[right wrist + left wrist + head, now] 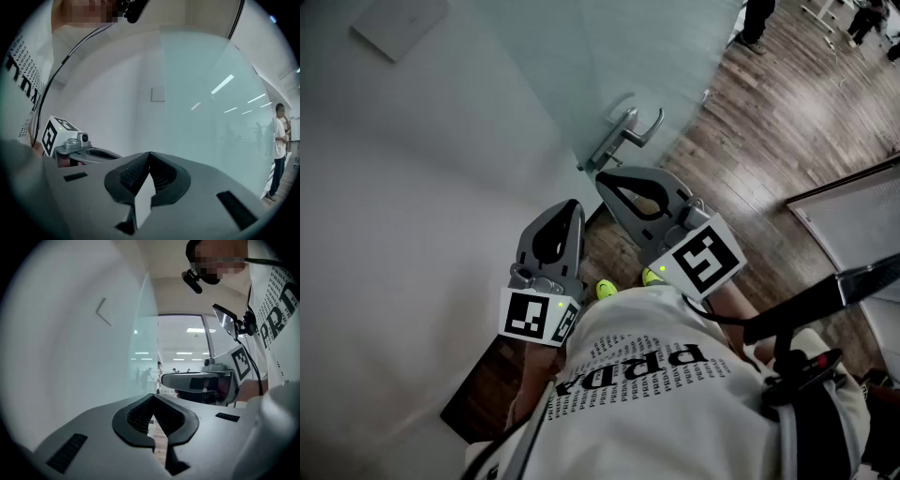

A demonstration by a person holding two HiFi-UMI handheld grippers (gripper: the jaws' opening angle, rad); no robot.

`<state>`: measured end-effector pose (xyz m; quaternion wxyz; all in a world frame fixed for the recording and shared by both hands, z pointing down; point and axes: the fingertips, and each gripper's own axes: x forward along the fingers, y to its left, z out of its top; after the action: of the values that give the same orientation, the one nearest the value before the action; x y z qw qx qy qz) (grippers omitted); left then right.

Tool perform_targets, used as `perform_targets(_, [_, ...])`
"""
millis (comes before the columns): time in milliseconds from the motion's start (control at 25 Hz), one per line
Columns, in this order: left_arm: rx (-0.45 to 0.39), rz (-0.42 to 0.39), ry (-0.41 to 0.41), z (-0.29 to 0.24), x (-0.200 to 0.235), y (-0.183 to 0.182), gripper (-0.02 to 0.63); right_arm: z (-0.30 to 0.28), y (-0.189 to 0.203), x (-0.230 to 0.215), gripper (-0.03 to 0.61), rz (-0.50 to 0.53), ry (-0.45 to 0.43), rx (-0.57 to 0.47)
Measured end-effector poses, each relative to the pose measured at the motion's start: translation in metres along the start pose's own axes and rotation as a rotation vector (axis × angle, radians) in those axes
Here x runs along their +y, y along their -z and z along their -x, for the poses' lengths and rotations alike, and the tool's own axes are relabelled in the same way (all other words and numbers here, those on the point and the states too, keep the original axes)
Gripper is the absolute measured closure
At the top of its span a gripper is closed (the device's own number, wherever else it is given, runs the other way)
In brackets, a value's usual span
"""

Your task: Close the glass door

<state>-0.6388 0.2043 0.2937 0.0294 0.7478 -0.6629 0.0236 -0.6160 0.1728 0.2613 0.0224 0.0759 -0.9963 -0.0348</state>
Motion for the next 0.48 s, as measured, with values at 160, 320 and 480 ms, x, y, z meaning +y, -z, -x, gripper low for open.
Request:
perform_targets(160, [0.001,0.001,-0.001,-0.0003,-0.0002,0.0000,0.611,0.0001,-0.0010,0.0014,0.580,-0.001,-0.007,-0.005])
perform_targets(320, [0.004,-0.005,-0.012,-0.0008,0.0014,-0.0034,0.611,0.0009,-0.0048,0.0000,0.581,0.002,-0.013,-0.011])
perform_targets(480, [0.008,-0.007,-0.022,-0.0093,0.0031,0.0018,0.611,0.0008,0.0027,-0.0073,0.580,-0.001,-0.022,-0.010])
